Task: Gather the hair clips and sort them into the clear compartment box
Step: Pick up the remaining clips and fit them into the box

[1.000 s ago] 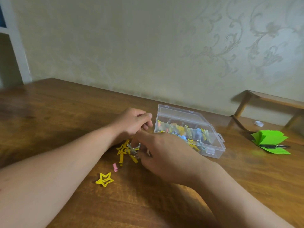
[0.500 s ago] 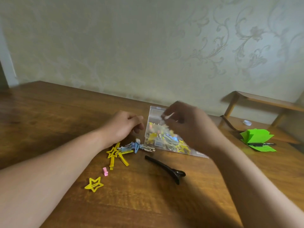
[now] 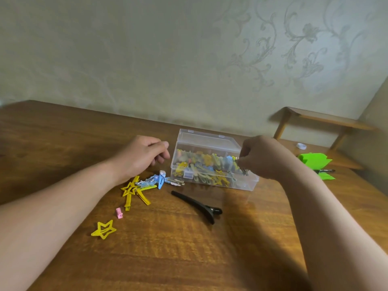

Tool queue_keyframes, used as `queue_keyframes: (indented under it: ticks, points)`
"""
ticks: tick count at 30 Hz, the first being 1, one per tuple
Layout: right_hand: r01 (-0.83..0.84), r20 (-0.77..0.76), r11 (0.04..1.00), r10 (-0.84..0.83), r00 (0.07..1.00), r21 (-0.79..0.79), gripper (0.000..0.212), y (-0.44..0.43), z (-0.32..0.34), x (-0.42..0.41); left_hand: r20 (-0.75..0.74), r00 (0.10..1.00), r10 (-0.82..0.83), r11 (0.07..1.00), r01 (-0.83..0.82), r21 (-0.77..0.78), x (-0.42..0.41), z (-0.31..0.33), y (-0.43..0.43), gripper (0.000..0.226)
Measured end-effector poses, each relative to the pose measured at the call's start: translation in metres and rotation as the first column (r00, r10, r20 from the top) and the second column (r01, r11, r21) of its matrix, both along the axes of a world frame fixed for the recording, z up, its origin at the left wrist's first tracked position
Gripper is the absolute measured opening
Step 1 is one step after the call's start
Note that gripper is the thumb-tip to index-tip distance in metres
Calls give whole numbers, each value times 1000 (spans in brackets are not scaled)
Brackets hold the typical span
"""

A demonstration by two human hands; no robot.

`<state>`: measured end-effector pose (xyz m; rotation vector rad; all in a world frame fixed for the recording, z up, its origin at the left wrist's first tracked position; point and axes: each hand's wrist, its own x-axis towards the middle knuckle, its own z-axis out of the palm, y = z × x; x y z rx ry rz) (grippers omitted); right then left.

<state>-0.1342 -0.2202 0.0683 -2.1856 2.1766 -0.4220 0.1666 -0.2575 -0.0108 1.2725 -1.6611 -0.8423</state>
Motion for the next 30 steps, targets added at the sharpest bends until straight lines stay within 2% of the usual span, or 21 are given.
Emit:
queue_keyframes:
  ticks: [11,19,22,25,27,29,30]
  points:
    - [20,-207,999,-14,978,27,10,-1,-8,11,12,1000,2,1000,-2,10,0,0,0,36]
    - [37,-186,999,-33,982,17,13,-2,-9,9,50,999,-3,1000,2,18,1,1,1,37]
    - [9,-184,997,-24,983,-81,14,-1,-8,12,66,998,-6,1000,5,18,1,1,1,37]
    - [-118,-89,969,100,991,-218,19,7,-1,26,82,997,-5,1000,4,15,-1,2,2,38]
    - [-243,-16,941,246,969,-234,16,16,4,43,81,997,-10,1000,9,12,-1,1,1,39]
    - [-404,-41,895,404,914,-190,7,28,4,60,65,998,-21,1000,20,9,0,-1,-1,40]
    - [-496,-99,851,486,868,-172,9,32,2,68,63,998,-23,1000,23,4,0,-1,-1,42]
